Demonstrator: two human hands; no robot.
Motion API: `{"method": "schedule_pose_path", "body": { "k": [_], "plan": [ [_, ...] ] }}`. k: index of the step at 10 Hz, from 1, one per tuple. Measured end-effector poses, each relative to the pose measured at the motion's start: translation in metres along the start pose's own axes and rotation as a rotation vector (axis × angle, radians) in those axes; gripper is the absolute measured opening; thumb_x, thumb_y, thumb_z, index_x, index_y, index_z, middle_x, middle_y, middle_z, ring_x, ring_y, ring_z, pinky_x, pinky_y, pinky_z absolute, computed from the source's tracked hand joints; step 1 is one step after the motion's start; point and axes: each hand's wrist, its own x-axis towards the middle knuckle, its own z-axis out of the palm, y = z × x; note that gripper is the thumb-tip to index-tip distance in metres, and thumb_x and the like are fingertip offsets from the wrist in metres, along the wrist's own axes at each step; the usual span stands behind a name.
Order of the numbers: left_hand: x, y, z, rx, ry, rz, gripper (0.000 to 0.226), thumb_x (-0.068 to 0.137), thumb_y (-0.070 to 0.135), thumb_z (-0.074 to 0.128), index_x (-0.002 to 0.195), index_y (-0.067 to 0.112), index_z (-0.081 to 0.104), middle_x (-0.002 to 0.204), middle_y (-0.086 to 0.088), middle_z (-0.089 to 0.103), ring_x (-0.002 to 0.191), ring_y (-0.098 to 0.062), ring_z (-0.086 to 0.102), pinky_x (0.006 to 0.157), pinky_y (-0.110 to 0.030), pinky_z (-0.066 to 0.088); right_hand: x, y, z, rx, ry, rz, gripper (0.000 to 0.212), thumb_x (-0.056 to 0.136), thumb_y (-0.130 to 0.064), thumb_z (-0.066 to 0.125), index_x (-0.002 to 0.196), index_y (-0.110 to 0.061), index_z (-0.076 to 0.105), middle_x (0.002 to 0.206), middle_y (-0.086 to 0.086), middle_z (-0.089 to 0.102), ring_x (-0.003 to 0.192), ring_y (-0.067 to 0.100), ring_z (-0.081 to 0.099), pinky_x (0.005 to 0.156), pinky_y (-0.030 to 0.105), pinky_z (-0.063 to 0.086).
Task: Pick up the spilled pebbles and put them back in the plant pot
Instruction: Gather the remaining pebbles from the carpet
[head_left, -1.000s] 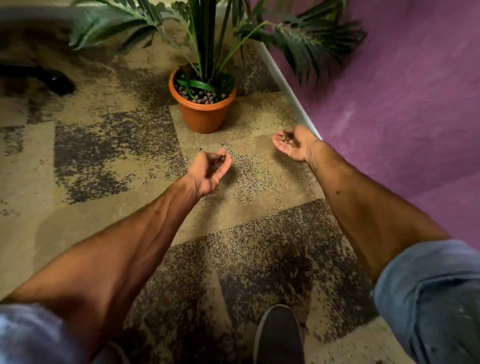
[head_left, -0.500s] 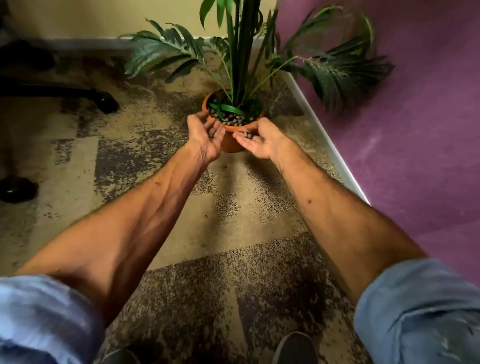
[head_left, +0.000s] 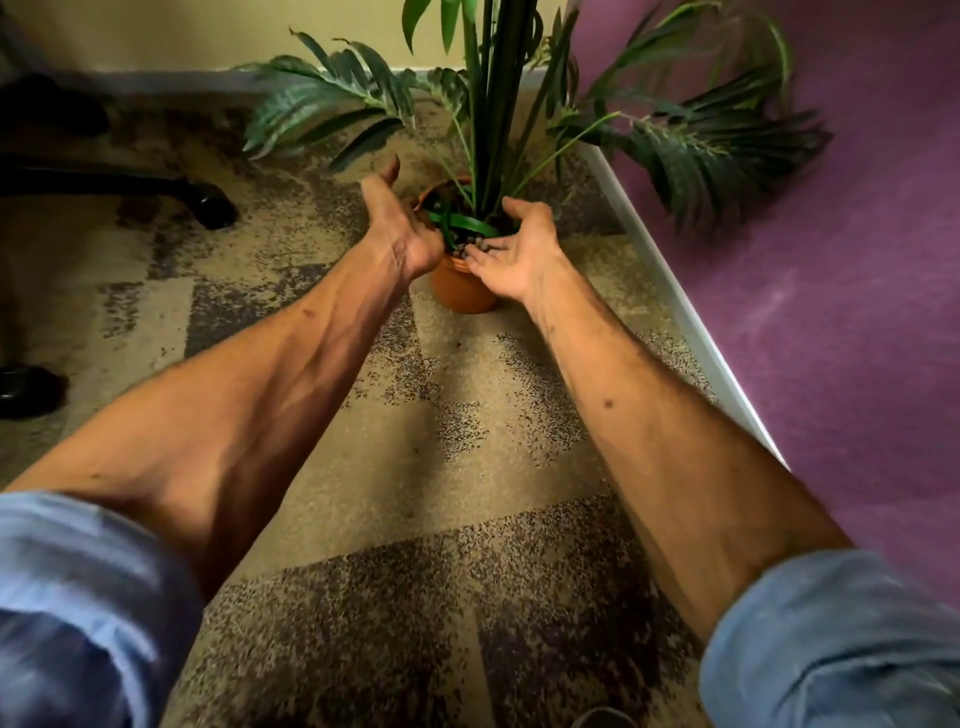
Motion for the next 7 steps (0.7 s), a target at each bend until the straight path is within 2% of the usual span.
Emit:
{"method": "schedule_pose_path", "body": {
  "k": [1,2,3,4,5,6,7],
  "plan": [
    [0.006,0.005,-0.002,0.028,-0.024,-0.025,0.074,0.101,0.057,0.038,0.123,-0.011,0.058,0.097,-0.037,0.074,0.075,-0.052,0.076,0.06,-0.053,0.063,0.002,-0.002,0.0,-0.018,-0.022,-0.002,0.075,0.102,-0.027,0.053,0.155,0.016,0.023,0.157,0.032,0.037,0.153,0.035,0.034,0.129,0.039,0.025],
    [0.011,0.005,-0.006,0.047,-0.025,-0.031,0.074,0.103,0.057,0.034,0.122,-0.01,0.058,0.095,-0.036,0.075,0.074,-0.05,0.077,0.058,-0.05,0.063,0.003,-0.006,-0.002,-0.039,-0.044,-0.016,0.078,0.102,-0.023,0.052,0.157,0.016,0.013,0.162,0.033,0.029,0.158,0.032,0.026,0.131,0.038,0.019],
    [0.012,0.005,-0.011,0.111,0.012,0.001,0.072,0.104,0.057,0.03,0.122,-0.006,0.059,0.092,-0.028,0.079,0.076,-0.038,0.079,0.054,-0.036,0.062,0.006,-0.008,-0.005,-0.064,-0.06,-0.031,0.067,0.103,-0.019,0.05,0.152,0.019,0.023,0.159,0.034,0.033,0.156,0.032,0.03,0.13,0.039,0.022],
    [0.013,0.005,-0.013,0.17,0.067,0.052,0.072,0.105,0.057,0.03,0.147,0.003,0.051,0.129,-0.019,0.07,0.103,-0.027,0.069,0.071,-0.03,0.059,0.006,-0.01,-0.008,-0.115,-0.071,-0.053,0.062,0.104,-0.019,0.049,0.15,0.018,0.031,0.156,0.033,0.041,0.151,0.032,0.041,0.128,0.04,0.028],
    [0.012,0.003,-0.016,0.168,0.107,0.1,0.071,0.105,0.055,0.032,0.159,0.009,0.04,0.154,-0.013,0.054,0.116,-0.022,0.062,0.091,-0.027,0.049,0.003,-0.008,-0.012,-0.142,-0.062,-0.089,0.053,0.105,-0.02,0.046,0.146,0.013,0.044,0.148,0.029,0.054,0.139,0.031,0.056,0.122,0.038,0.04],
    [0.006,-0.002,-0.023,0.178,0.164,0.16,0.067,0.106,0.051,0.036,0.159,0.01,0.042,0.159,-0.011,0.05,0.143,-0.021,0.05,0.118,-0.029,0.038,-0.001,-0.001,-0.019,-0.236,0.007,-0.152,0.039,0.105,-0.019,0.043,0.132,0.002,0.062,0.129,0.021,0.072,0.112,0.029,0.074,0.093,0.035,0.058],
    [-0.004,-0.015,-0.043,0.212,0.292,0.199,0.05,0.104,0.045,0.046,0.136,0.011,0.064,0.137,-0.01,0.067,0.126,-0.021,0.063,0.115,-0.036,0.045,-0.006,0.018,-0.031,-0.454,0.149,-0.219,0.035,0.103,-0.013,0.042,0.121,0.0,0.068,0.097,0.013,0.078,0.075,0.024,0.074,0.067,0.032,0.06]
  ]
}}
